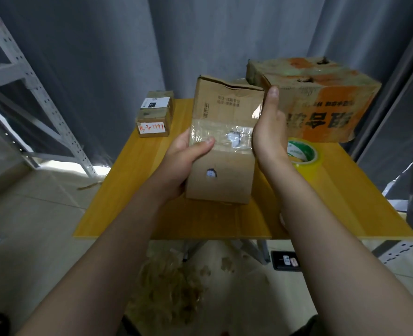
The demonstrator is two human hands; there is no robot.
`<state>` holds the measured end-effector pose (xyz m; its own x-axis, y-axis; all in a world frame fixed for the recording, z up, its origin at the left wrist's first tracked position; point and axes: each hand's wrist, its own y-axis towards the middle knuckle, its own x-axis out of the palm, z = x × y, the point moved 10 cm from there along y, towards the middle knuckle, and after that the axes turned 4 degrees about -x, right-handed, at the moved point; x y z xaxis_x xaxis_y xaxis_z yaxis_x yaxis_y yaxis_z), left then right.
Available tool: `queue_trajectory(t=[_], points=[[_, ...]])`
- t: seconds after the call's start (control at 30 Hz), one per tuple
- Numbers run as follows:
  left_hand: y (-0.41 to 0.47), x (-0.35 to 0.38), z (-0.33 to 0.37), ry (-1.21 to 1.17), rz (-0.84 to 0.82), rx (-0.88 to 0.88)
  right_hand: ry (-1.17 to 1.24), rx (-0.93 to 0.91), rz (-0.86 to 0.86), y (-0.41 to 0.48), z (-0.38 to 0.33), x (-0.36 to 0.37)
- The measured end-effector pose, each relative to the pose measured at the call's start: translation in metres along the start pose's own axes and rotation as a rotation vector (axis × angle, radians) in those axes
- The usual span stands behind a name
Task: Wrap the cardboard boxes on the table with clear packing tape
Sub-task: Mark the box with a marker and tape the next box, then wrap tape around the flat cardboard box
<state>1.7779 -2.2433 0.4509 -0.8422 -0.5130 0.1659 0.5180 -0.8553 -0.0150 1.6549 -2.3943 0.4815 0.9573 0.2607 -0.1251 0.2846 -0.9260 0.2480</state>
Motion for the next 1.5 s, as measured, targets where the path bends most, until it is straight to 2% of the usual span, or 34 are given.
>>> queue_trajectory(t=[0.2,0.3,0.47,0.63,0.7,0.83,0.9,0.97,1.0,1.07,1.2,1.27,1.33,1.4,1.43,1.5], points=[[0.006,-0.008,-0.012,0.038,0.015,-0.079,0.083,0.107,0.012,-0.008,0.008,0.002],[0.009,-0.012,-0.004,0.139,0.029,-0.008,0.049,0.102,-0.007,-0.006,0.008,0.005],[0.013,-0.041,0.012,0.323,0.169,0.109,0.023,0.051,-0.285,-0.01,0.003,0.034],[0.012,-0.073,0.008,0.386,0.297,0.0,0.004,0.042,-0.354,-0.016,0.008,0.047],[0.009,-0.086,0.005,0.345,0.393,-0.041,0.001,0.096,-0.439,-0.022,0.014,0.054],[-0.004,-0.104,-0.002,0.14,0.563,-0.138,-0.19,0.285,-0.694,-0.046,0.035,0.066],[-0.01,-0.116,0.011,0.433,0.672,-0.11,-0.168,0.298,-0.703,-0.048,0.035,0.067],[-0.02,-0.117,0.04,0.75,0.772,0.068,-0.177,0.262,-0.722,-0.048,0.034,0.067],[-0.023,-0.109,0.051,0.803,0.741,0.144,-0.182,0.249,-0.746,-0.049,0.034,0.069],[-0.021,-0.087,0.051,0.81,0.545,0.158,-0.191,0.219,-0.783,-0.052,0.036,0.07],[-0.016,-0.033,-0.001,1.104,-0.038,-0.086,-0.401,-0.057,-0.769,-0.046,0.026,0.071],[-0.018,-0.015,-0.024,1.219,-0.236,-0.191,-0.545,-0.176,-0.792,-0.046,0.022,0.072],[-0.015,-0.008,-0.031,1.346,-0.298,-0.218,-0.658,-0.242,-0.715,-0.038,0.016,0.061],[-0.011,-0.009,-0.033,1.407,-0.275,-0.241,-0.832,-0.308,-0.57,-0.026,0.006,0.04],[-0.009,-0.01,-0.034,1.411,-0.261,-0.267,-0.933,-0.286,-0.537,-0.021,0.006,0.03],[-0.006,-0.011,-0.038,1.436,-0.235,-0.32,-1.066,-0.089,-0.54,-0.015,0.021,0.007]])
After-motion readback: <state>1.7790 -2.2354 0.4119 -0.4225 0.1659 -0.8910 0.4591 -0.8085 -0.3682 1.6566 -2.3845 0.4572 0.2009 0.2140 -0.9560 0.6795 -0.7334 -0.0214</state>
